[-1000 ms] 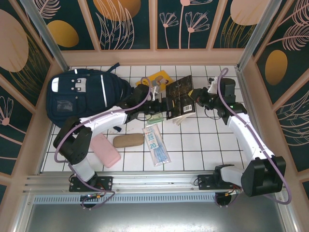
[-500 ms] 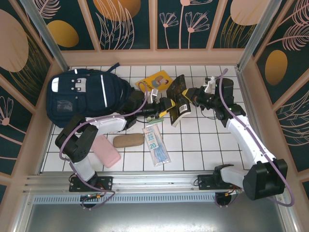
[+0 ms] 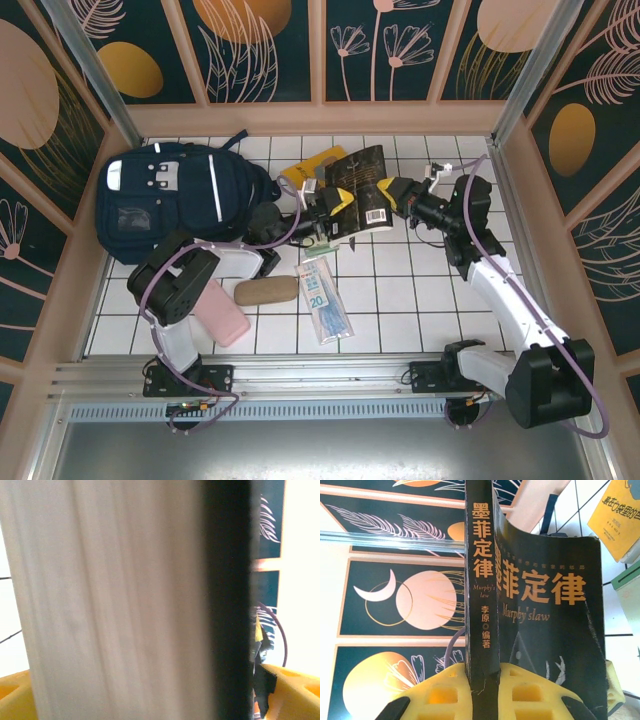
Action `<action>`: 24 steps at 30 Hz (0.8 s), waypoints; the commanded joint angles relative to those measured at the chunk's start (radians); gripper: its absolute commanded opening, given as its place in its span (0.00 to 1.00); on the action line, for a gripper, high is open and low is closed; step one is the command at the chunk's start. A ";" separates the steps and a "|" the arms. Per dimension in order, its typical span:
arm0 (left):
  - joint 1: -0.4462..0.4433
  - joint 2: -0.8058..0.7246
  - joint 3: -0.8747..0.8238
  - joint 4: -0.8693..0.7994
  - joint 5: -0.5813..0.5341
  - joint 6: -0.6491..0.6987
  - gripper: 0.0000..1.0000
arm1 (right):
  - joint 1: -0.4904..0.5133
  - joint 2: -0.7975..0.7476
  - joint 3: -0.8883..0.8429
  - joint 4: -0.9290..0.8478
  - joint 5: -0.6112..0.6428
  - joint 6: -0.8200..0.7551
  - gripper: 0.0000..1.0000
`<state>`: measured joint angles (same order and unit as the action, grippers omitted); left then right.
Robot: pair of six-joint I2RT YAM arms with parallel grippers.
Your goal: Pack the student bag
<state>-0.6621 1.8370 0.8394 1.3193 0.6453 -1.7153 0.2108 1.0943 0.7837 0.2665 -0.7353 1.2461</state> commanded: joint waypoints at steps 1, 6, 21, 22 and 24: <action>0.000 -0.025 0.008 0.216 -0.015 -0.071 0.90 | -0.008 -0.045 -0.012 0.081 -0.026 0.023 0.00; 0.000 -0.054 0.018 0.165 -0.006 -0.032 0.88 | -0.040 -0.072 -0.024 0.025 -0.016 -0.013 0.00; -0.016 -0.030 0.004 0.015 -0.006 0.056 0.98 | 0.009 -0.069 0.055 0.121 -0.004 0.085 0.00; -0.018 -0.027 0.006 0.019 -0.006 0.053 0.98 | 0.015 -0.065 0.060 0.121 -0.001 0.085 0.00; -0.020 -0.021 0.009 0.031 -0.007 0.041 0.98 | 0.022 -0.062 0.064 0.127 0.003 0.092 0.00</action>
<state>-0.6735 1.7981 0.8394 1.2804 0.6392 -1.6691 0.2165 1.0351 0.7963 0.2909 -0.7326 1.3090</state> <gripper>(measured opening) 0.978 0.124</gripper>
